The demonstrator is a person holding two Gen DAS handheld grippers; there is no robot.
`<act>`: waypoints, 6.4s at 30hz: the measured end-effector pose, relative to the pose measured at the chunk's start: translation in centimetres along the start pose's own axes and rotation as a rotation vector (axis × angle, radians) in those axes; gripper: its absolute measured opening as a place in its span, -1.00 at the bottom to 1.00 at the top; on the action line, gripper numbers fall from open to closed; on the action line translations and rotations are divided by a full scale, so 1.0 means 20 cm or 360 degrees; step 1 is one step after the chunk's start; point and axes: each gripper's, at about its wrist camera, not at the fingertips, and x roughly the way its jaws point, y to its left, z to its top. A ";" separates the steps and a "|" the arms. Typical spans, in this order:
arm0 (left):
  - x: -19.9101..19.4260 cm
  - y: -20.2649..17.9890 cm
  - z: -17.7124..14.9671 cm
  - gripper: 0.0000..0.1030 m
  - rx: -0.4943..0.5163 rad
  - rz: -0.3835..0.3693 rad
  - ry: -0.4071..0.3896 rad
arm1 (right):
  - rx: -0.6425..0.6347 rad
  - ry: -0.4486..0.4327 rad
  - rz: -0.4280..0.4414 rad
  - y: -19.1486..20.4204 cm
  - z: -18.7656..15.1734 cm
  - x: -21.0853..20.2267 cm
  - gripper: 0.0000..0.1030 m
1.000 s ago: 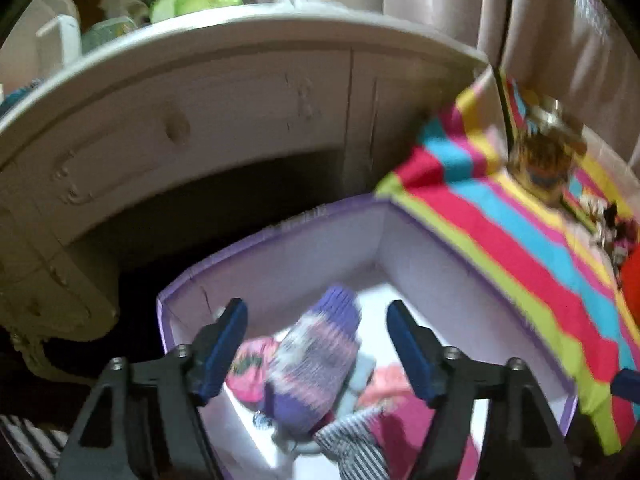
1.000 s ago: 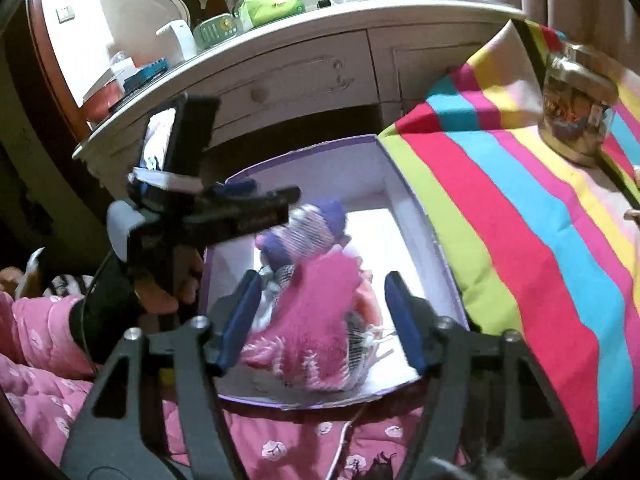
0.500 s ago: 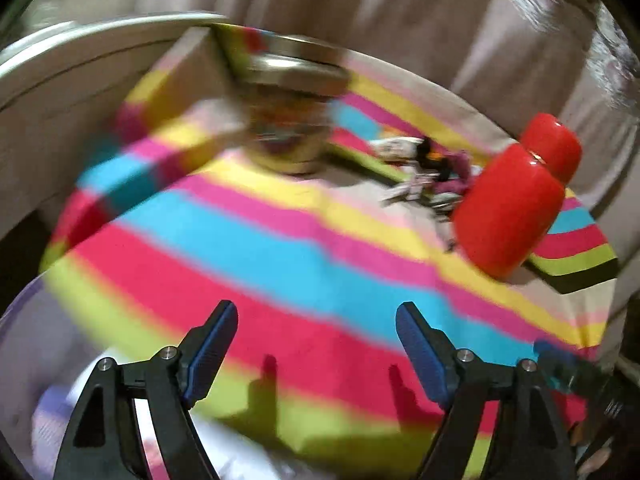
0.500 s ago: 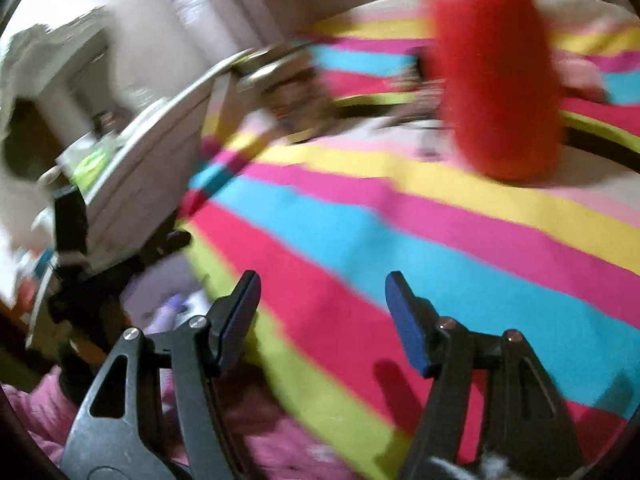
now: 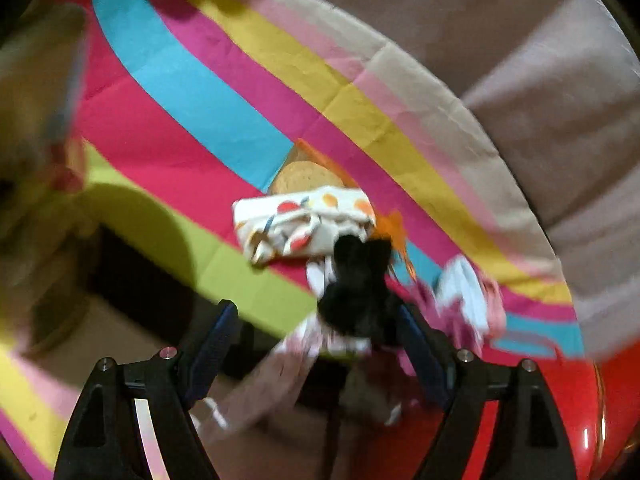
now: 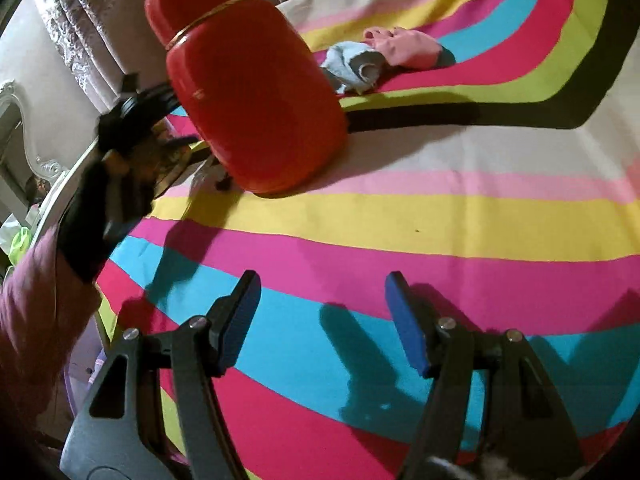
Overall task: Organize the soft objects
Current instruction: 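Return to the table and grasp the black velvet pouch with the left tool, then grasp the light blue towel cloth with the right tool while the left tool holds the pouch, then lift the black pouch and blue towel and carry both toward the box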
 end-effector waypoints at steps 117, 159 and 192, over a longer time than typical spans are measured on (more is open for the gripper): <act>-0.49 0.46 -0.55 -0.72 0.0077 0.0043 -0.0158 | -0.0396 0.0131 -0.0459 0.05 0.12 0.16 0.51; -0.85 -0.29 -1.20 -0.73 0.0775 0.0171 -0.0025 | -0.0250 -0.0120 -0.0225 0.23 -0.07 -0.27 -0.51; -1.45 0.23 -1.34 -0.73 0.0493 0.0253 -0.0221 | -0.0762 0.0034 0.0152 0.94 -0.21 -0.20 -0.51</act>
